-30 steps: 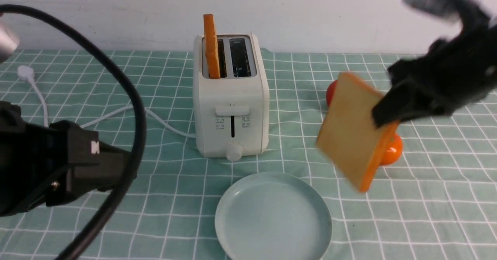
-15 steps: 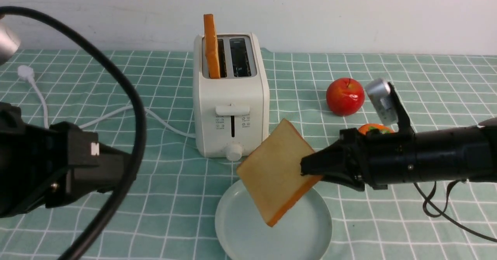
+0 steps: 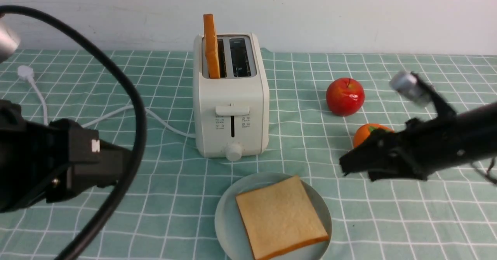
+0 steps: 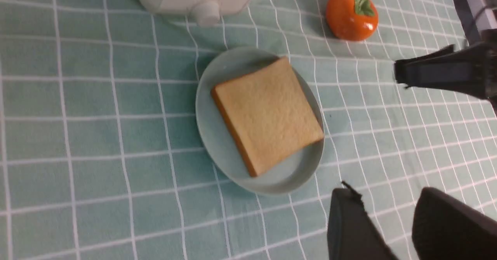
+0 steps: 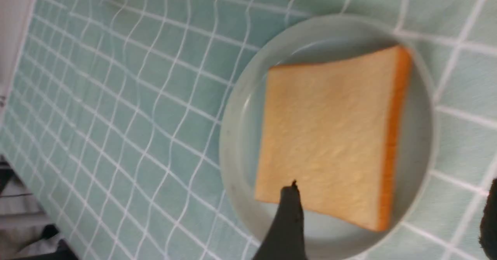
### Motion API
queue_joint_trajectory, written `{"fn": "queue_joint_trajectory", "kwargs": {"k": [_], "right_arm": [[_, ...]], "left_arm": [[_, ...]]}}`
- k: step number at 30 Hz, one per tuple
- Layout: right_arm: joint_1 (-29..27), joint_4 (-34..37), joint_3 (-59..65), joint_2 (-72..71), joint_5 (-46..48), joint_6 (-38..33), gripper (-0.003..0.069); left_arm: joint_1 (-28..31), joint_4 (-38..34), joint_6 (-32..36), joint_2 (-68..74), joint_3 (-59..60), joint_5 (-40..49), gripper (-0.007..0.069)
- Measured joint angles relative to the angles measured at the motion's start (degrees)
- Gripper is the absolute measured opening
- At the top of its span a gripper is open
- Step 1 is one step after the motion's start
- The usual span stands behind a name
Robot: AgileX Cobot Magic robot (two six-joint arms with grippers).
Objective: Take toasted bread from bread machine on blue coffee table place on plate.
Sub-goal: 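Place the held slice of bread on top of the slice on the plate with the right gripper, then reach for a toast slice standing in the toaster with the left gripper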
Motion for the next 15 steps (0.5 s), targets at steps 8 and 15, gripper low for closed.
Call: {"fn": "queue_joint_trajectory", "kwargs": {"k": [8, 15], "right_arm": [[2.7, -14.2, -11.4, -17.4, 6.5, 16.5, 0.051], [7.5, -27.1, -8.8, -26.0, 11.6, 30.1, 0.0507]], "left_arm": [[0.0, 6.2, 0.0, 14.0, -14.0, -0.6, 0.0277], [0.0, 9.2, -1.9, 30.3, -31.5, 3.6, 0.0326]]}}
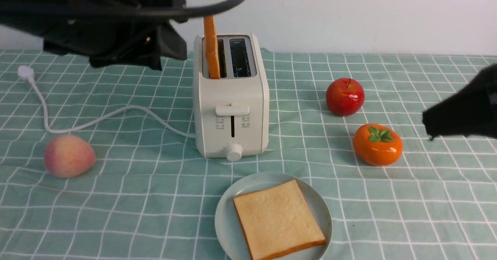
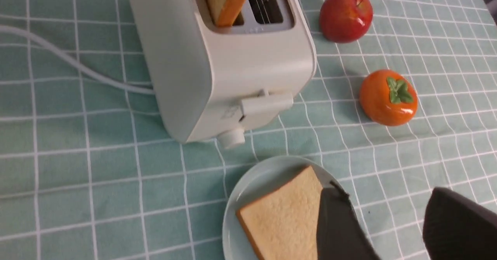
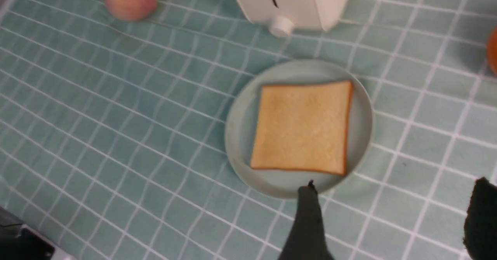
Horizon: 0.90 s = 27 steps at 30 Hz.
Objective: Take toasted bread from bread machine on blue coffee table place on plate.
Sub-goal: 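Reach for a toast slice standing in the toaster with the left gripper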
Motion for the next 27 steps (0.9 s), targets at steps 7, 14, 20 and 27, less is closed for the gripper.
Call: {"fn": "queue_joint_trajectory", "kwargs": {"k": [7, 14, 20, 27], "right_arm": [[0.1, -8.8, 6.6, -4.5, 1.4, 7.7, 0.0513], [0.1, -9.0, 8.6, -5.2, 2.2, 8.1, 0.0513], [0.1, -9.2, 8.6, -5.5, 3.2, 8.2, 0.0513], [0.1, -9.6, 8.6, -5.5, 3.2, 8.3, 0.0513]], "left_arm": [[-4.5, 16.9, -9.1, 15.7, -15.5, 2.8, 0.0428], [-6.8, 30.2, -18.2, 30.6, -28.3, 2.8, 0.0461], [-6.8, 36.3, -24.0, 38.8, -32.0, 0.3, 0.0456], [-6.6, 36.9, -24.0, 40.9, -32.3, -0.1, 0.0212]]}}
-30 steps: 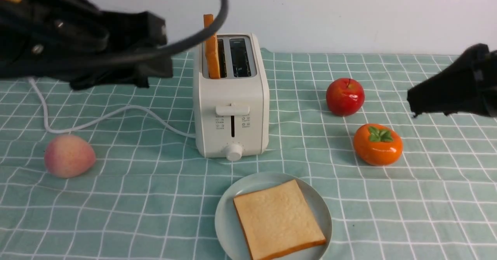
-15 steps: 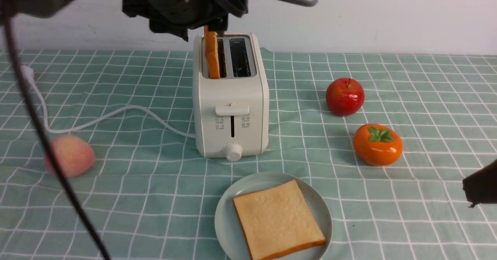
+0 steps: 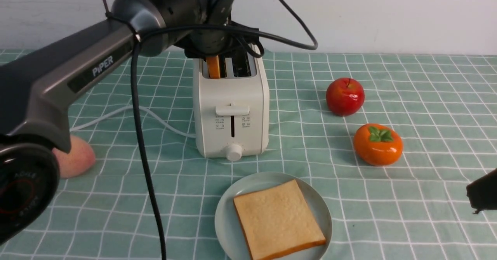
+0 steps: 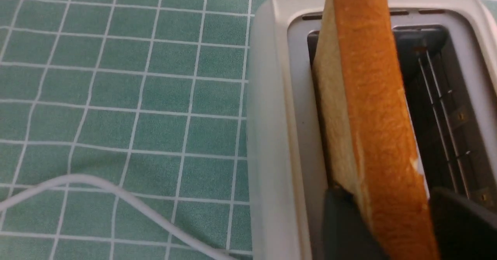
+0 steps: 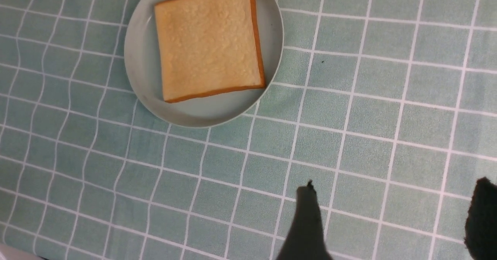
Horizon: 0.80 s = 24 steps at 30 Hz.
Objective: Take toasted bread from bread machine on blue coffee table place on plate.
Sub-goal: 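Reach for a toast slice standing in the toaster with the left gripper, then place the slice of bread on the plate with the left gripper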
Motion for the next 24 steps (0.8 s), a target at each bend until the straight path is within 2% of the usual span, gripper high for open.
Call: {"fn": "queue_joint_trajectory", "kwargs": {"k": [1, 2, 9, 12, 13, 15, 16, 18, 20, 23, 24], "right_arm": [[0.0, -0.1, 0.1, 0.0, 0.0, 0.0, 0.0513], [0.0, -0.3, 0.1, 0.0, 0.0, 0.0, 0.0513], [0.0, -3.4, 0.1, 0.0, 0.1, 0.2, 0.0513], [0.0, -5.4, 0.1, 0.0, 0.7, 0.2, 0.0513], [0.0, -5.5, 0.1, 0.0, 0.8, 0.2, 0.0513], [0.0, -5.6, 0.1, 0.0, 1.2, 0.3, 0.0513], [0.0, -5.6, 0.1, 0.0, 1.2, 0.3, 0.0513], [0.0, -5.4, 0.1, 0.0, 1.2, 0.3, 0.0513], [0.0, -5.3, 0.1, 0.0, 1.2, 0.3, 0.0513], [0.0, -5.0, 0.1, 0.0, 1.2, 0.3, 0.0513], [0.0, -4.9, 0.1, 0.0, 1.2, 0.3, 0.0513]], "left_arm": [[0.2, -0.1, 0.8, -0.4, -0.2, 0.8, 0.0094], [0.4, -0.3, 1.5, -0.8, -0.2, 1.3, 0.0067], [0.5, -1.7, 11.3, -13.1, -0.2, 7.5, 0.0083], [0.8, -7.7, 19.2, -23.0, 2.5, 10.3, 0.0083], [0.8, -8.3, 19.2, -23.5, 2.8, 10.5, 0.0083], [0.9, -19.4, 26.7, -30.0, 8.7, 11.7, 0.0083], [0.9, -20.3, 27.3, -30.3, 9.9, 11.8, 0.0083], [0.9, -33.8, 35.0, -33.2, 18.7, 12.1, 0.0083], [0.8, -40.2, 38.7, -33.4, 22.3, 11.9, 0.0083], [0.8, -57.4, 47.3, -31.7, 35.9, 7.8, 0.0083], [0.8, -60.8, 49.6, -30.9, 38.6, 5.3, 0.0083]]}}
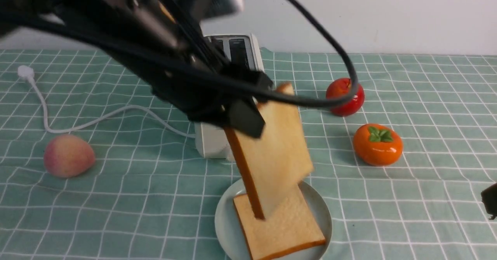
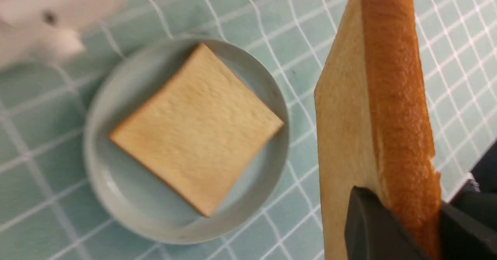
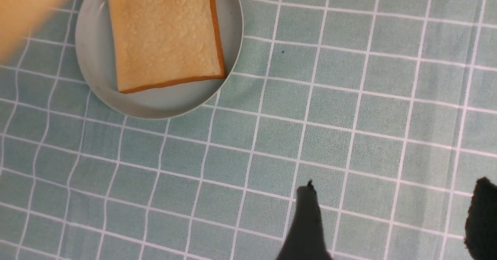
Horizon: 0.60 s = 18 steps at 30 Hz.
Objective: Take toasted bread from bread machine on blue coffee table place on plate.
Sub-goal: 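Place the slice of bread on the plate with the left gripper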
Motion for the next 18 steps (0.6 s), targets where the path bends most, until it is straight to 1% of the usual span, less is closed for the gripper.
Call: {"fn": "queue_joint_trajectory", "kwargs": {"k": [2, 4, 5, 6, 8, 9, 12, 15, 16, 17, 18], "right_arm": [[0.0, 0.0, 0.0, 0.0, 0.0, 0.0, 0.0513], [0.0, 0.0, 0.0, 0.0, 0.0, 0.0, 0.0513], [0.0, 0.0, 0.0, 0.0, 0.1, -0.4, 0.0513], [0.0, 0.0, 0.0, 0.0, 0.1, -0.4, 0.0513], [0.0, 0.1, 0.0, 0.0, 1.0, -0.9, 0.0513], [0.0, 0.1, 0.0, 0.0, 1.0, -0.9, 0.0513], [0.0, 0.9, 0.0, 0.0, 1.5, -1.3, 0.051], [0.0, 1.1, 0.0, 0.0, 1.1, -1.4, 0.0476], [0.0, 1.1, 0.0, 0.0, 0.7, -1.4, 0.045], [0.0, 1.2, 0.0, 0.0, 0.1, -1.4, 0.0406], [0.0, 1.5, 0.0, 0.0, -0.8, -1.4, 0.0347]], "left_arm": [[0.0, -6.9, 4.0, 2.4, 5.0, -5.4, 0.0083], [0.0, -9.6, 5.6, 4.3, 7.7, -8.2, 0.0083], [0.0, -11.6, 6.4, 6.7, 9.3, -10.9, 0.0094], [0.0, -11.7, 6.4, 7.0, 9.4, -11.3, 0.01], [0.0, -12.4, 6.4, 9.8, 9.5, -13.2, 0.0165], [0.0, -12.5, 6.4, 10.0, 9.5, -13.4, 0.0173], [0.0, -12.0, 6.1, 12.5, 9.5, -18.0, 0.0365], [0.1, -7.7, 3.0, 12.8, 9.5, -22.1, 0.0538], [0.3, -5.4, 0.8, 12.4, 9.5, -23.1, 0.0599], [0.5, -2.8, -1.4, 11.7, 9.5, -23.1, 0.0634], [0.6, -0.2, -2.4, 10.9, 9.5, -22.7, 0.065]]}}
